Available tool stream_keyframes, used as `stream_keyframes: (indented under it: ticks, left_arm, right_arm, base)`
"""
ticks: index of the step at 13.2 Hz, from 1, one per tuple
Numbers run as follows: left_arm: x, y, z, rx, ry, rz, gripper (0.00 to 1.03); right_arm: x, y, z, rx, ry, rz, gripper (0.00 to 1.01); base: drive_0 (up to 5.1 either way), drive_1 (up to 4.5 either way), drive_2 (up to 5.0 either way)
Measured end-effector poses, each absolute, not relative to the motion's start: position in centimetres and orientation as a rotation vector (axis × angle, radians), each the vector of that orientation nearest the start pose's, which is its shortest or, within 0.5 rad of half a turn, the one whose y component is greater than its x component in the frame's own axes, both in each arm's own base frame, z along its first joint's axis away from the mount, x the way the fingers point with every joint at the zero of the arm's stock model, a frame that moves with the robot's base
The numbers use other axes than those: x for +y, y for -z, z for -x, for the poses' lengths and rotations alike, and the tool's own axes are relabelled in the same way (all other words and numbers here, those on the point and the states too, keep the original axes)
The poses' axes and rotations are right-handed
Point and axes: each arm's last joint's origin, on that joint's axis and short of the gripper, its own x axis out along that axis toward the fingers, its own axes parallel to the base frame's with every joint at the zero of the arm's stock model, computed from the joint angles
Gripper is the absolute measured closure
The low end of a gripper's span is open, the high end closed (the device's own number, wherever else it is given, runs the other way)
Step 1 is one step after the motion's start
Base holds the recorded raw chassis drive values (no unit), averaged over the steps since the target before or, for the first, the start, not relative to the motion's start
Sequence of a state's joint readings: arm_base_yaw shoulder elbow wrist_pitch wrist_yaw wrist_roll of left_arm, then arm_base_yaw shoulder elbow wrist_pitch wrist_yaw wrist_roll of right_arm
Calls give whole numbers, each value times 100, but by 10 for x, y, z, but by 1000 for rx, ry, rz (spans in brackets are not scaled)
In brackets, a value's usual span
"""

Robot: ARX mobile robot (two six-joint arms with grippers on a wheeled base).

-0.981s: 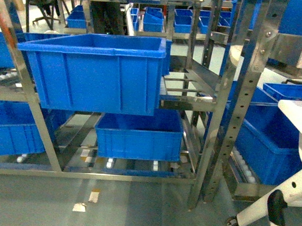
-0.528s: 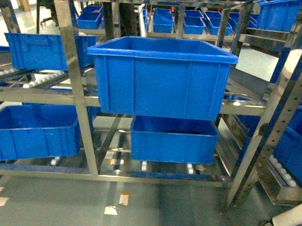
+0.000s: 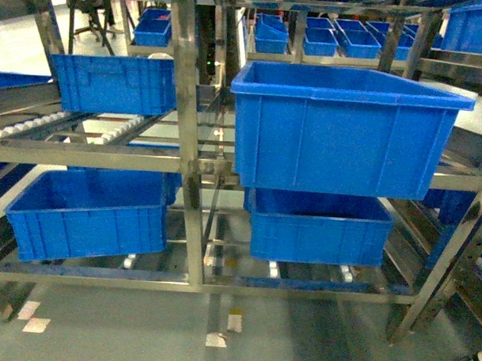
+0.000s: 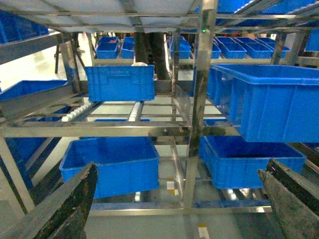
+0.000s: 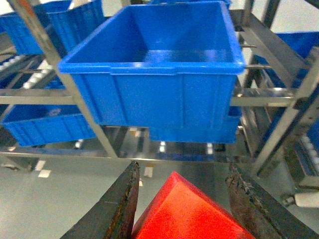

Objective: Place magnetic block on left shelf second layer

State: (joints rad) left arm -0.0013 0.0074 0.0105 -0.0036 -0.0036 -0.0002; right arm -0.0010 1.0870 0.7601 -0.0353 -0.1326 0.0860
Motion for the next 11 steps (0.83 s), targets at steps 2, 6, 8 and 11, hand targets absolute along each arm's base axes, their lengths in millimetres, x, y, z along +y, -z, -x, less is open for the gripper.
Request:
stream_keyframes:
  ticks: [2,6,8,11]
  left_arm:
    - [0,-166,-98,-2,-2,0,5]
    - [0,-166,-98,-1,-1,0,5]
    - [0,-166,-98,0,0,0,5]
    - [0,-166,-98,1,0,0,5]
  right_arm:
    - [5,-282,-238,364,-126,-109,55]
    - [4,-284,-237,355,-116,-108,55]
    - [4,-283,-238,358,-116,-109,55]
    - [4,-283,-238,359,-116,-109,55]
  base:
    - [-499,242,242]
    - [-378,285,70]
    - [-15,414,-444]
    - [-5,424,-434]
